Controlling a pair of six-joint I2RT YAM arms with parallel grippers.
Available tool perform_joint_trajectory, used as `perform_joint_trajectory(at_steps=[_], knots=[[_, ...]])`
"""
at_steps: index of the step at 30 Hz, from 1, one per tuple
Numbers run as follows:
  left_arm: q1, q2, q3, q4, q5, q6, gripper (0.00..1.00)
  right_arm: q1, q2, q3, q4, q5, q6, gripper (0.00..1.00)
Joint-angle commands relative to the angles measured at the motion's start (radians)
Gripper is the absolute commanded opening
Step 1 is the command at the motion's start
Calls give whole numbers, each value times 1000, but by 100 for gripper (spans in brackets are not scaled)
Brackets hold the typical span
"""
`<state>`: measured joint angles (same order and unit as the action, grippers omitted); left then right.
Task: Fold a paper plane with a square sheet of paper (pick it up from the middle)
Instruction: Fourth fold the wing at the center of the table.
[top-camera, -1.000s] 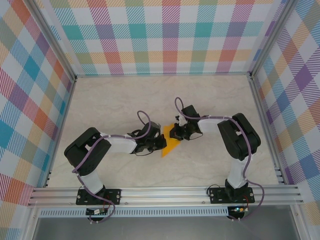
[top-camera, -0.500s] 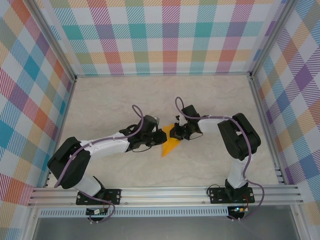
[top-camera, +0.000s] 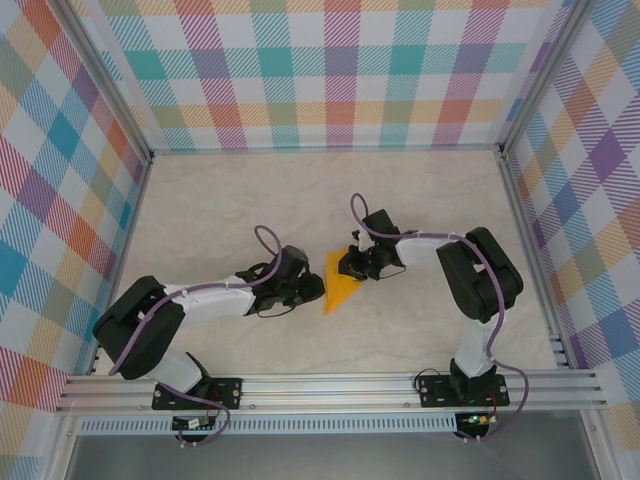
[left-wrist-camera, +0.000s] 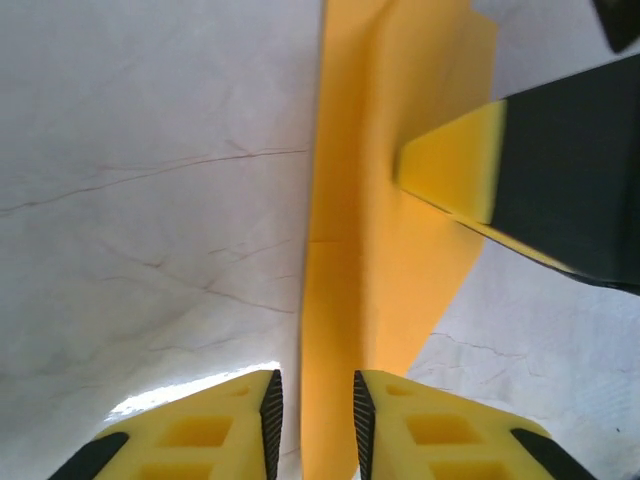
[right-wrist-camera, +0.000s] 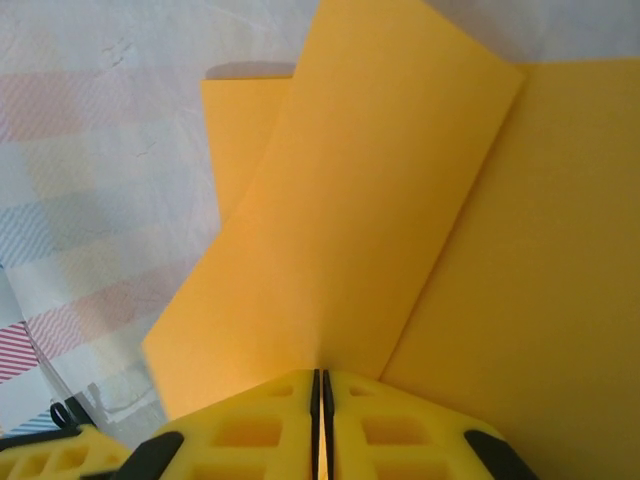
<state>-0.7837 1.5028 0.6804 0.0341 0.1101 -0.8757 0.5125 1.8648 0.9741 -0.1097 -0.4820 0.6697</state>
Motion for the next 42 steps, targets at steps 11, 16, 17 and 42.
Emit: perform_joint_trajectory(at_steps=[11,16,17,42], knots=[[16,-56,-91,269,-8,21,42,0,-131,5,-73,13,-7,21],[16,-30,-84,320,44,133,44,0,-134,3,-73,13,-3,23],[15,-23,-80,329,50,161,44,0,-135,4,-75,14,-1,23],[14,216,51,415,184,280,12,0,-176,-7,-132,48,-10,21]])
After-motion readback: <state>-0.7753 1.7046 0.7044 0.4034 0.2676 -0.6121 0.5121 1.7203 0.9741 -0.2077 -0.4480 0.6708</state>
